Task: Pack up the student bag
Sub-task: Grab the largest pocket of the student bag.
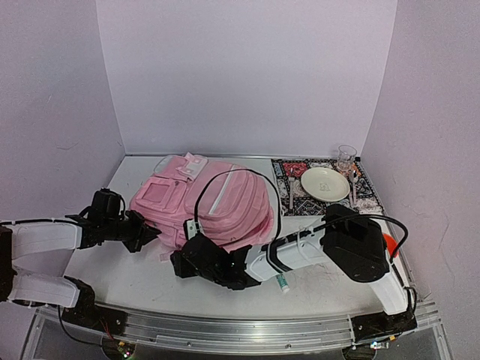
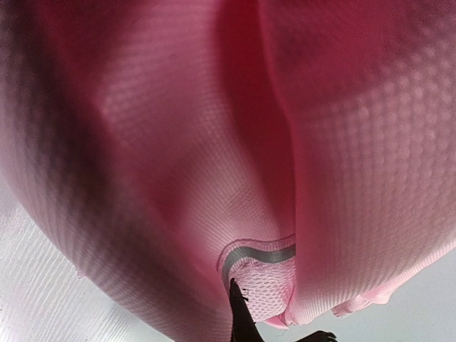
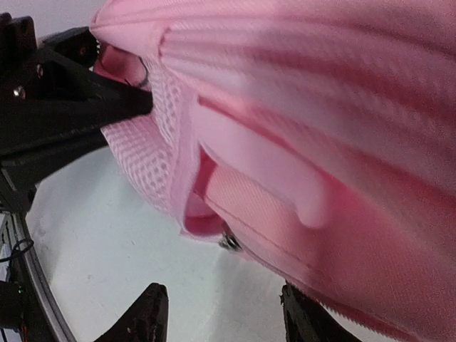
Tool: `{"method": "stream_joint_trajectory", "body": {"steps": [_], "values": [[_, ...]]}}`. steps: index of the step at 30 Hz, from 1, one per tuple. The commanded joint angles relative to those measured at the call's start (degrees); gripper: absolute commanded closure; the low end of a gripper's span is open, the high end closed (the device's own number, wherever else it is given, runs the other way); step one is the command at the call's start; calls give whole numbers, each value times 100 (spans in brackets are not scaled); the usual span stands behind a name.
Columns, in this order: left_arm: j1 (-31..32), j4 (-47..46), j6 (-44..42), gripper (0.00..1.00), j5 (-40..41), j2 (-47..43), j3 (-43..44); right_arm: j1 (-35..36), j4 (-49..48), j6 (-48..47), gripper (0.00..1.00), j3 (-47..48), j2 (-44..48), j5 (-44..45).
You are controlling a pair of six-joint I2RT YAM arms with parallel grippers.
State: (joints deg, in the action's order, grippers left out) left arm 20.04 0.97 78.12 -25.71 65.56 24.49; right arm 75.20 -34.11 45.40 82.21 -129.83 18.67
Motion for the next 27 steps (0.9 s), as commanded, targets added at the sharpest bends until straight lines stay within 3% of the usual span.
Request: {"method": "stream_joint_trajectory", "body": {"steps": [1, 9, 16, 27], "values": [[123, -389, 159, 100, -329, -174, 49, 20, -290, -194, 44, 458, -208, 594], [208, -390, 222, 100, -334, -244, 32, -25, -223, -223, 45, 813, -524, 724], [266, -391, 241, 100, -332, -282, 39, -109, -183, -253, 51, 768, -590, 841], [282, -337, 77, 100, -97, -289, 85, -162, -167, -505, 90, 311, -329, 759]]}}
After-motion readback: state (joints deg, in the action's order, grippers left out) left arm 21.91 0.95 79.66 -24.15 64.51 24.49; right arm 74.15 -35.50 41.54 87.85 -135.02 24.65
